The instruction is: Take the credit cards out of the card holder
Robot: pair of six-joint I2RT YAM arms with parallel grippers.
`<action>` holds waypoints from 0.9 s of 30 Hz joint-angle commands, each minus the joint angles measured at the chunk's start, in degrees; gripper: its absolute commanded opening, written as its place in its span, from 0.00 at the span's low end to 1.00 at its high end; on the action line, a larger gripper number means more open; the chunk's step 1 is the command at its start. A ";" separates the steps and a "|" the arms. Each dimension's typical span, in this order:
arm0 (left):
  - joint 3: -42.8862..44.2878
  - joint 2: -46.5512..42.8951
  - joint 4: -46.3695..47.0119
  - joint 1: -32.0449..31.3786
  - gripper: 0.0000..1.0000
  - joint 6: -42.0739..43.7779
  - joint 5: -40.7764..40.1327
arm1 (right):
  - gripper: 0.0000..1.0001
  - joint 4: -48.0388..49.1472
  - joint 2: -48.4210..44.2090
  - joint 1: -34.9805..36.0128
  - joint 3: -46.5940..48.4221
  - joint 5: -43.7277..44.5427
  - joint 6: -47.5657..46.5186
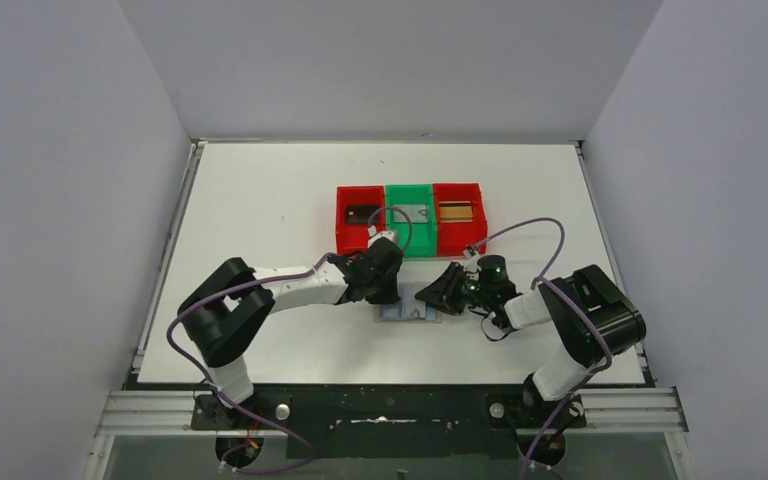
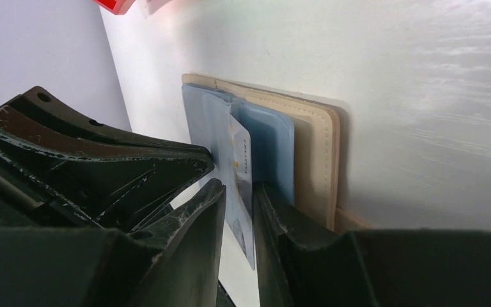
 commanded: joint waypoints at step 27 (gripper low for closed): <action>-0.68 3.30 -6.52 0.13 0.05 2.57 -3.26 | 0.13 3.79 -2.41 -0.03 -1.32 1.15 1.67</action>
